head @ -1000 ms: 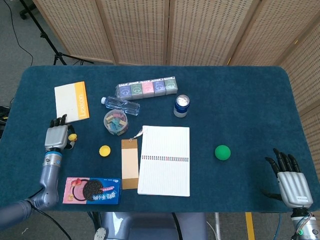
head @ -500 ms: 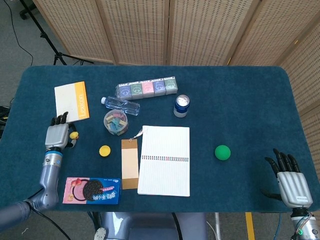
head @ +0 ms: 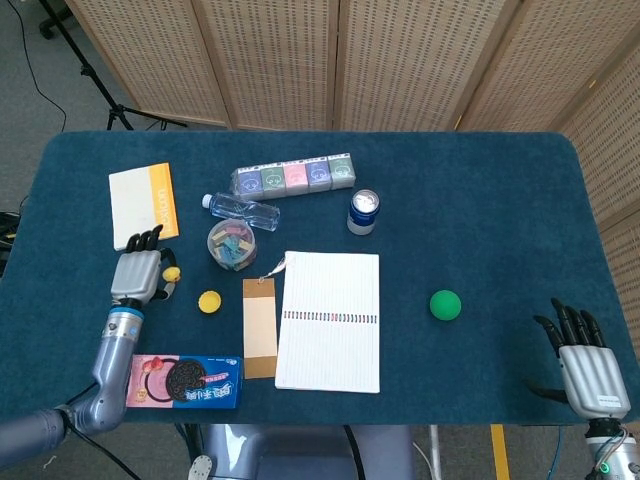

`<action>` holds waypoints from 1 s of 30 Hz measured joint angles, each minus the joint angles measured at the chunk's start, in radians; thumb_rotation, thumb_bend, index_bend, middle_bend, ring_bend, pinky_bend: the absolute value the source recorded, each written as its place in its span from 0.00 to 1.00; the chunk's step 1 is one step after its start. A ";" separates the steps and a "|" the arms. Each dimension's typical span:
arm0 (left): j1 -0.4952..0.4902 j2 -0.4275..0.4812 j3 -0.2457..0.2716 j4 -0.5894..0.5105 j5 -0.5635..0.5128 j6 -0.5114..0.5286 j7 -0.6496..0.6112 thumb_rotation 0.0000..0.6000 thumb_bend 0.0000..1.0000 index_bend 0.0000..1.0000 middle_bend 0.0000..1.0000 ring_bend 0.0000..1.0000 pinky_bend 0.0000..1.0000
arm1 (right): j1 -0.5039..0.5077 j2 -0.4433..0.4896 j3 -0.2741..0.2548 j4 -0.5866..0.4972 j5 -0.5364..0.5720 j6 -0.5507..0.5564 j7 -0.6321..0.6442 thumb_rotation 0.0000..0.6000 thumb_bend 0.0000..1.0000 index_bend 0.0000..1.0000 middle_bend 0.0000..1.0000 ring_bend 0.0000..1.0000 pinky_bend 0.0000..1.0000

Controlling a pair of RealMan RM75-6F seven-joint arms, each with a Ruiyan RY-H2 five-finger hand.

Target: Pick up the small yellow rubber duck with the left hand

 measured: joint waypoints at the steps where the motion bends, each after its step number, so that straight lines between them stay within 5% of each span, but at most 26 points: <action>1: -0.001 -0.002 0.001 -0.006 0.002 0.003 0.003 1.00 0.31 0.50 0.00 0.00 0.00 | -0.002 0.001 0.000 -0.001 -0.002 0.003 0.001 1.00 0.00 0.16 0.00 0.00 0.02; 30: -0.028 -0.049 0.041 -0.126 0.049 0.039 0.056 1.00 0.30 0.51 0.00 0.00 0.00 | -0.018 0.011 -0.008 -0.015 -0.019 0.021 -0.006 1.00 0.00 0.16 0.00 0.00 0.02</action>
